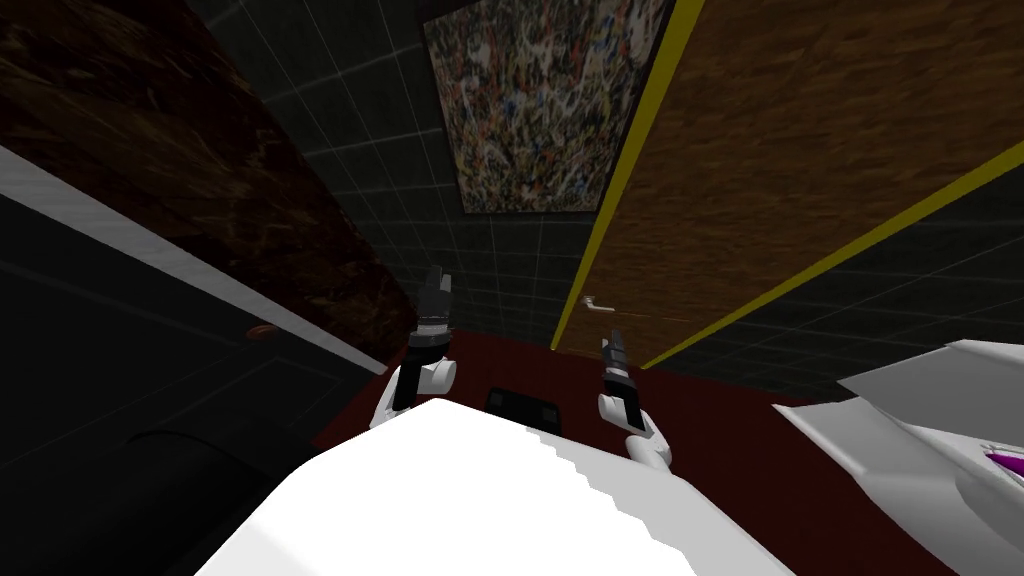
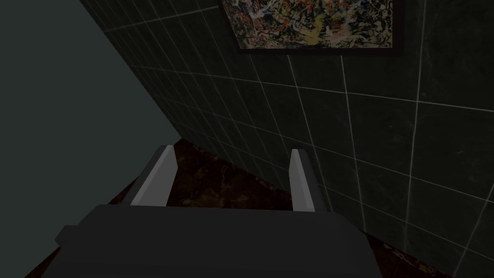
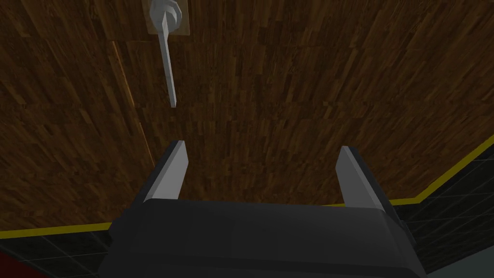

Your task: Pull the door open

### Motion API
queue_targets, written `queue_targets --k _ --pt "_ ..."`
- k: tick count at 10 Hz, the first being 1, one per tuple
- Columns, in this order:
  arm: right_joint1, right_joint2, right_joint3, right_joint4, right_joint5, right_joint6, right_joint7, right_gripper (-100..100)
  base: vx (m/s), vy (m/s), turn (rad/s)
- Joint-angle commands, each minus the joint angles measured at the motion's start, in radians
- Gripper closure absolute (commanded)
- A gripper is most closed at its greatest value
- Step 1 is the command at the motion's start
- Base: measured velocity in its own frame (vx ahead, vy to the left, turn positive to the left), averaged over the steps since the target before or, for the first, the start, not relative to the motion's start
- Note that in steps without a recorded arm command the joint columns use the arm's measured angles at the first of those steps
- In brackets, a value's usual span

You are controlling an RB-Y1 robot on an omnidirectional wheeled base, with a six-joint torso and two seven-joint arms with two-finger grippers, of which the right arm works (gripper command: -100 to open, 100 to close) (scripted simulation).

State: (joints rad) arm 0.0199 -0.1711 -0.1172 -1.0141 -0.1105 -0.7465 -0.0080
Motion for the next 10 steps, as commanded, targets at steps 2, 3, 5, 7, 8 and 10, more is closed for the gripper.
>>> queue_targets --k 2,3,5,7,8,10 --pt "-0.030 -0.006 -0.009 0.082 -0.010 -0.014 -0.010 -100 0.054 -0.093 0.167" --pt "-0.030 -0.006 -0.009 0.086 -0.010 -0.014 -0.010 -100 0.029 -0.059 0.066" --pt "-0.053 -0.012 -0.015 0.149 -0.017 -0.029 -0.019 -100 0.017 -0.066 0.128" --pt "-0.076 -0.018 -0.021 0.210 -0.024 -0.043 -0.028 -100 0.043 -0.074 0.177" --pt "-0.087 -0.021 -0.024 0.239 -0.028 -0.049 -0.032 -100 0.048 -0.105 0.130" --pt "-0.106 -0.026 -0.029 0.292 -0.034 -0.062 -0.039 -100 0.041 -0.097 0.144"
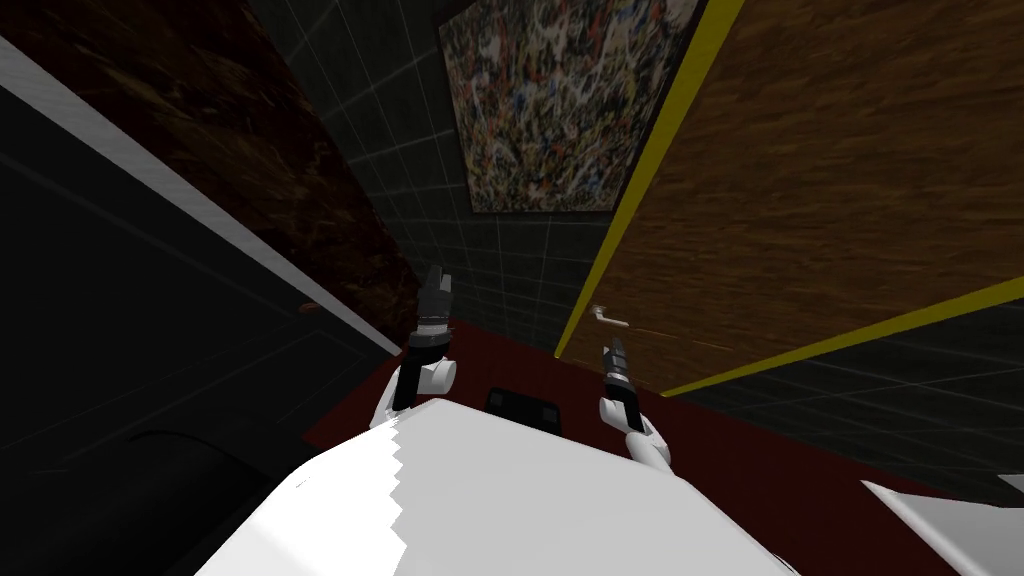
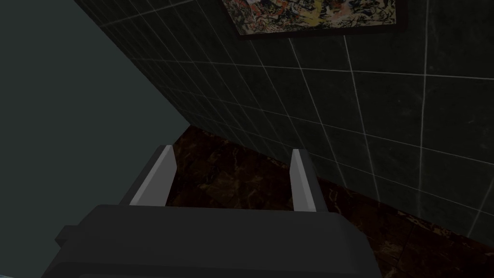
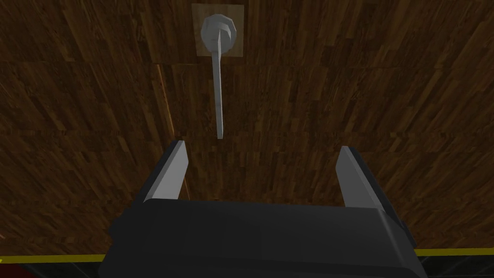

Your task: Pull the door open

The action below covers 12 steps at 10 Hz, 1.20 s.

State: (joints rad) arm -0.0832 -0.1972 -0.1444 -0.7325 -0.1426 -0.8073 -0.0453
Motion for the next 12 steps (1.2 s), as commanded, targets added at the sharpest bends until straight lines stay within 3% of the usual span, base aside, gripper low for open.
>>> queue_targets --k 1,9,12 --pt "-0.013 -0.003 -0.004 0.037 -0.005 -0.007 -0.005 -100 0.028 -0.096 0.143" --pt "-0.085 -0.021 -0.023 0.230 -0.027 -0.051 -0.032 -100 0.028 -0.085 0.127" --pt "-0.077 -0.034 -0.029 0.238 -0.032 -0.064 -0.043 -100 0.096 -0.035 0.069"
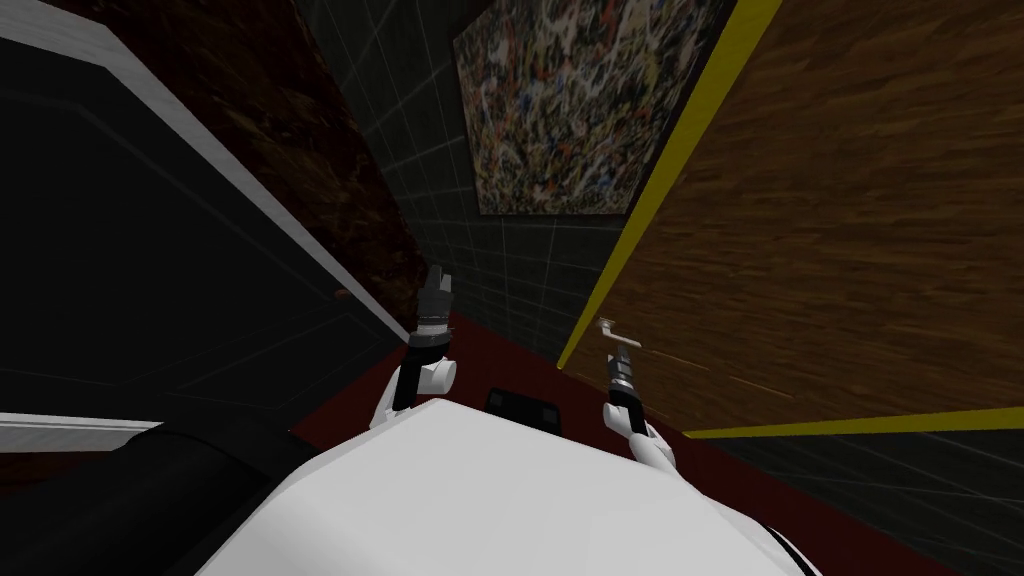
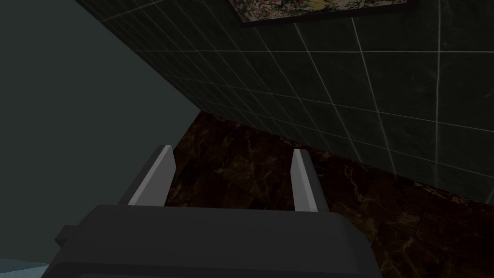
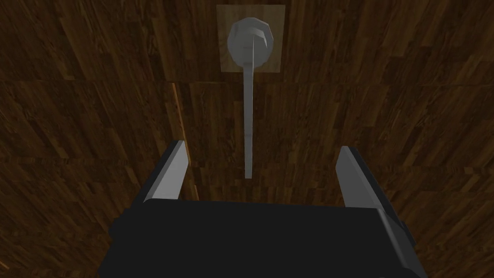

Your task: Pull the door open

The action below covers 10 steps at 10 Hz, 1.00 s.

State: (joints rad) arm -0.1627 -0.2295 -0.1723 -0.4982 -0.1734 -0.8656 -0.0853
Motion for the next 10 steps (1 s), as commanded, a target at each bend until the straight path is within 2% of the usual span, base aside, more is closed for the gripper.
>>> queue_targets --k 1,3,6,7,8,10 --pt "0.008 -0.009 -0.005 0.007 -0.004 -0.011 -0.009 -100 0.192 -0.048 0.069" --pt "0.014 -0.016 -0.008 0.010 -0.007 -0.015 -0.016 -100 0.185 -0.060 0.065" --pt "0.031 -0.038 -0.019 0.020 -0.016 -0.029 -0.035 -100 0.170 -0.030 0.083" --pt "0.024 -0.037 -0.016 0.031 -0.014 -0.034 -0.034 -100 0.078 -0.017 0.013" --pt "0.024 -0.037 -0.016 0.031 -0.014 -0.034 -0.034 100 -0.012 0.002 -0.009" --pt "0.024 -0.037 -0.016 0.031 -0.014 -0.034 -0.034 100 -0.026 0.006 0.001"
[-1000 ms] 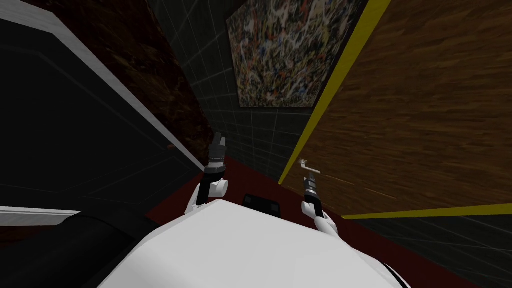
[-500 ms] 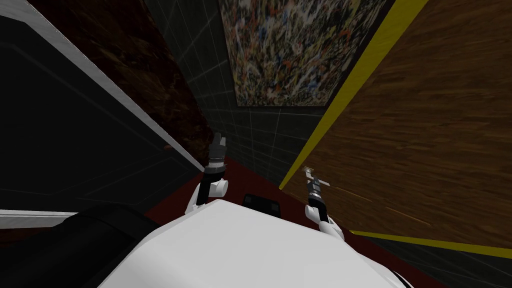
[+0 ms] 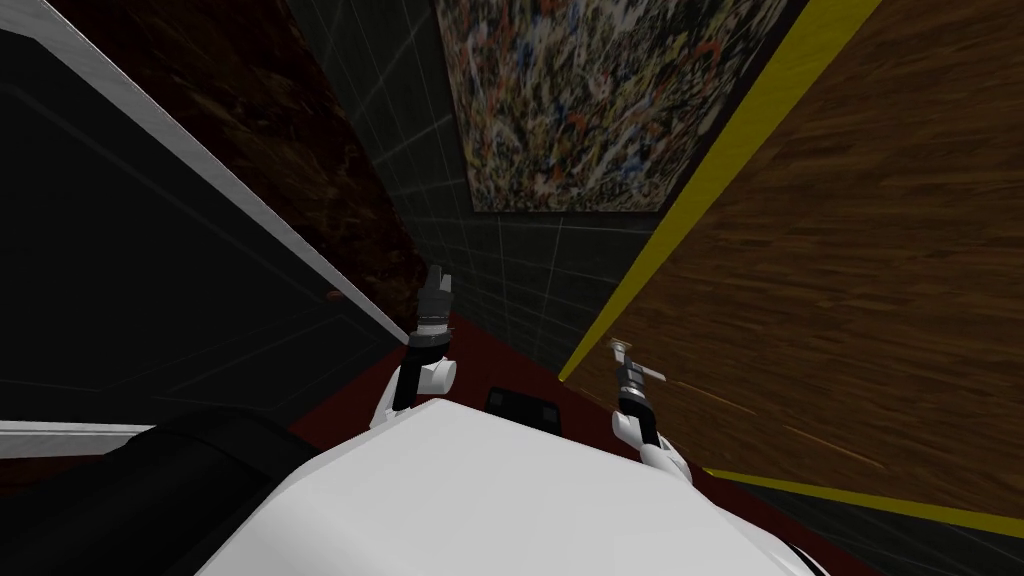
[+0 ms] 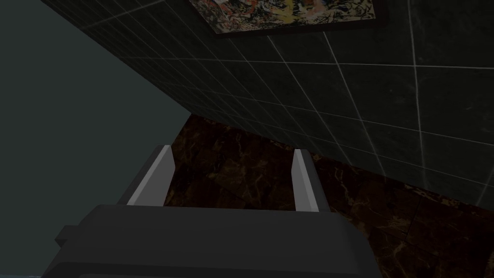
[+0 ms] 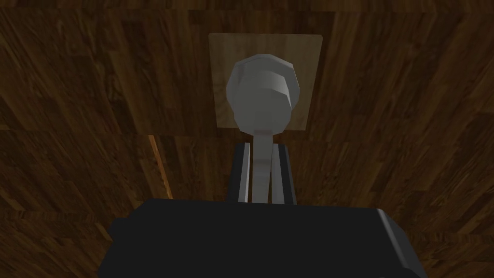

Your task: Pull the door open

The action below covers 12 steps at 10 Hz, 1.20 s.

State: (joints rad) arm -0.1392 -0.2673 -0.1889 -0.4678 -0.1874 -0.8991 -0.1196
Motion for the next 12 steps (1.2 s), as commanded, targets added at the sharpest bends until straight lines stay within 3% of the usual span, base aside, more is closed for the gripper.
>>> queue_targets --k 1,4,12 --pt "0.001 0.001 0.000 0.000 0.000 0.000 0.000 100 -0.015 0.003 0.000" --pt "0.006 -0.006 0.012 0.000 0.008 -0.003 -0.015 100 -0.041 -0.007 0.030" --pt "0.034 -0.056 0.094 -0.008 0.062 -0.033 -0.118 100 -0.219 -0.054 0.127"
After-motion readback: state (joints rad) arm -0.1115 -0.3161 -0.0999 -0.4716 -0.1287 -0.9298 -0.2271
